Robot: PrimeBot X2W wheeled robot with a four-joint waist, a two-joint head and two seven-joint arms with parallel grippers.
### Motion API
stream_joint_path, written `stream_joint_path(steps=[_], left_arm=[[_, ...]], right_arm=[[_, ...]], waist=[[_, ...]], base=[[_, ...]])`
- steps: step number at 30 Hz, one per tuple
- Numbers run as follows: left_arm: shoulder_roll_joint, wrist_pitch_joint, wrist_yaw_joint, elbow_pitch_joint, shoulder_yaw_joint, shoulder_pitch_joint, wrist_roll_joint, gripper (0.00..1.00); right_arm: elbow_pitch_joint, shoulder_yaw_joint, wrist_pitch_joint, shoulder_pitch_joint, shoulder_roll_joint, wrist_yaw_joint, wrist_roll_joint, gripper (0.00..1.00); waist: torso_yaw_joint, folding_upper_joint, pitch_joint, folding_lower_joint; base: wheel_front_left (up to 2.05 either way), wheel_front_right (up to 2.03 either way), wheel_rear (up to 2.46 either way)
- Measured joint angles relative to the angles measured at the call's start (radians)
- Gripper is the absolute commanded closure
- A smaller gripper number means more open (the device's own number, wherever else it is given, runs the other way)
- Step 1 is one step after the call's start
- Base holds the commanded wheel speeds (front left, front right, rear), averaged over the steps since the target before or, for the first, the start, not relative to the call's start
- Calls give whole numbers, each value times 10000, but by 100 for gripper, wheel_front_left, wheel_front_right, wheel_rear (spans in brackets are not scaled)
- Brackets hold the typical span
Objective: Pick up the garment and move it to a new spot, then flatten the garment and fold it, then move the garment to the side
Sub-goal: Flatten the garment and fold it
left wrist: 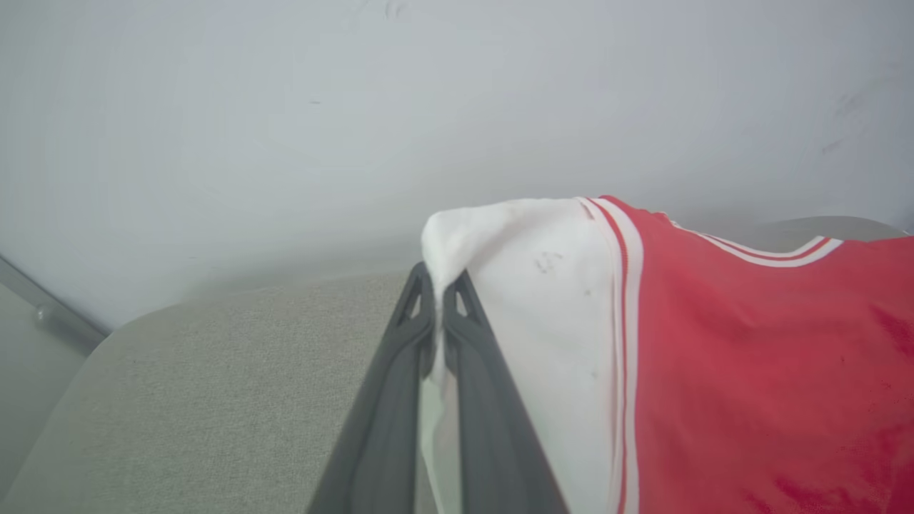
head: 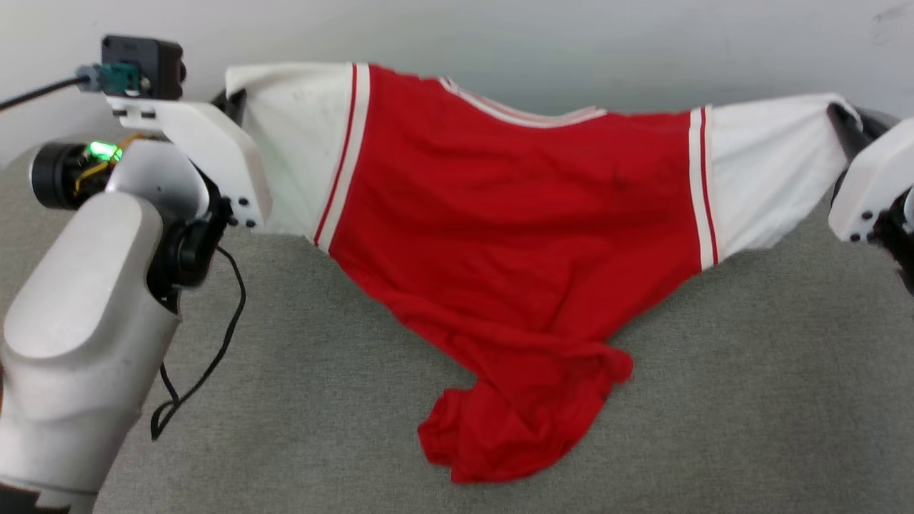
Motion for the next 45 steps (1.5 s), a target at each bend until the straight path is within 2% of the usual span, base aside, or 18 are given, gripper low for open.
stream_joint_path(steps=[6, 10, 19, 26, 27, 37, 41, 45], left_arm=[[-435, -853, -293, 1452, 322, -1774, 119, 100], [-535, -1557, -468, 2132, 593, -3140, 234, 100], [-675, -3524, -786, 3095, 1058, -6061, 715, 100], [-671, -4174, -1001, 3473, 1164, -7904, 968, 100], [-669, -4197, -1074, 3601, 1120, -8412, 1057, 100], [-930, -4456, -1241, 4263, 1037, -8479, 938, 100], [-1112, -4667, -1386, 4788, 1072, -8017, 665, 100], [-1463, -5028, -1720, 5321, 1218, -7265, 182, 100]], right_arm=[[1110, 472, -780, -2162, -65, 0, -92, 100], [1639, 631, -1377, -3698, -77, 0, -198, 100], [2615, 621, -2847, -7056, 52, -2, -439, 100], [3363, 725, -3756, -9231, 130, 0, -585, 100], [3720, 909, -3843, -9842, 230, 0, -487, 100], [4867, 1939, -4008, -10447, 445, 0, 144, 100], [5471, 2395, -4023, -10300, 562, 0, 500, 100], [6025, 2924, -4257, -9530, 558, 0, 861, 100]], waist=[[-137, 0, 525, 1], [-225, 0, 1096, 0], [-429, 0, 2670, 1], [-672, 0, 3763, 1], [-765, 0, 4213, 1], [-871, 0, 5368, 2], [-775, 0, 5472, 2], [-638, 0, 5263, 1]], base=[[0, 0, 0], [0, 0, 0], [0, 0, 0], [0, 0, 0], [0, 0, 0], [0, 0, 0], [0, 0, 0], [0, 0, 0]])
